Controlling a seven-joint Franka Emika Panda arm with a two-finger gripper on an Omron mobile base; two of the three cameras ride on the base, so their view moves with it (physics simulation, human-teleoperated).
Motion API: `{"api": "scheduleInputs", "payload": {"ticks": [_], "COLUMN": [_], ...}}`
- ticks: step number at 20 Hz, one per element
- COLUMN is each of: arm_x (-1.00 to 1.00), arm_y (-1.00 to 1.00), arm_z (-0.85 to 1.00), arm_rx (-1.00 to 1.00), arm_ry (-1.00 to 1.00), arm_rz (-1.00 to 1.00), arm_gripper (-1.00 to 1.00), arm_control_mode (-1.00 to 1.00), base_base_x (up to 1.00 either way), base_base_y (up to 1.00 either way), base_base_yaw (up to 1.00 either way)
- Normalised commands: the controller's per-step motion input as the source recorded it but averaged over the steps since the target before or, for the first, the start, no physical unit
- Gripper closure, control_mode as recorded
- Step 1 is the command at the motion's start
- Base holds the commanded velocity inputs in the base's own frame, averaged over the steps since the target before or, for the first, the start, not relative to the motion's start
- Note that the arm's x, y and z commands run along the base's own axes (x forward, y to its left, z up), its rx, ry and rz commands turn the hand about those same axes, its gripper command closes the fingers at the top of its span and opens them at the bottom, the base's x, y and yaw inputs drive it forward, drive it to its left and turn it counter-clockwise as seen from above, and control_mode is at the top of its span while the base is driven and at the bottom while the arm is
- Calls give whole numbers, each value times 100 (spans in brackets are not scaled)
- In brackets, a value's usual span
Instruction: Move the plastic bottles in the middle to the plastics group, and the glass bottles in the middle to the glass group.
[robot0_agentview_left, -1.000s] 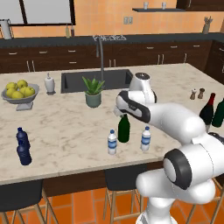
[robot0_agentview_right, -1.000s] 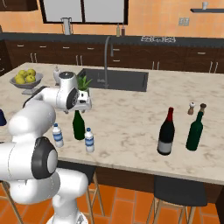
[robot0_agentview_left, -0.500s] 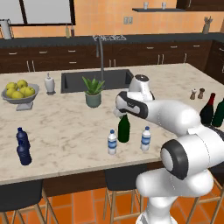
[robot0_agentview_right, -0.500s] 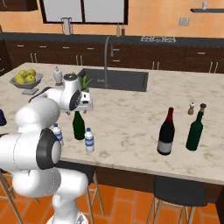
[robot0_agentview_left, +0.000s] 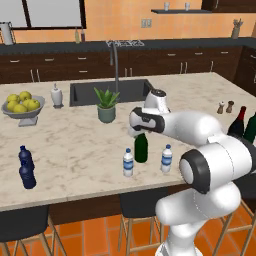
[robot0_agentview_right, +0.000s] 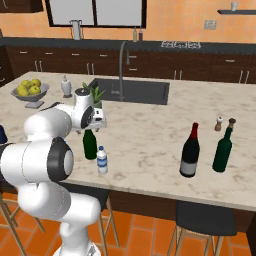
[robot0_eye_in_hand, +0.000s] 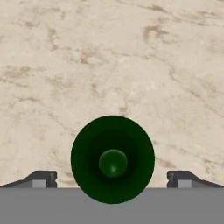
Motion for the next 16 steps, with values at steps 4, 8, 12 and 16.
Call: {"api": "scheduleInputs", "payload": {"ticks": [4, 8, 12, 16], "arm_x": [2, 0, 0, 0], "arm_y": [7, 0, -1, 0], "arm_z": [-5, 0, 0, 0], "arm_rx": [0, 0, 0, 0], "arm_ry": [2, 0, -1, -6], "arm_rz": [0, 0, 0, 0], "arm_gripper": [-100, -100, -100, -100], "arm_control_mode": [-100, -100, -100, -100], "base_base_x": [0, 0, 0, 0], "base_base_y": [0, 0, 0, 0], "base_base_yaw": [0, 0, 0, 0]}}
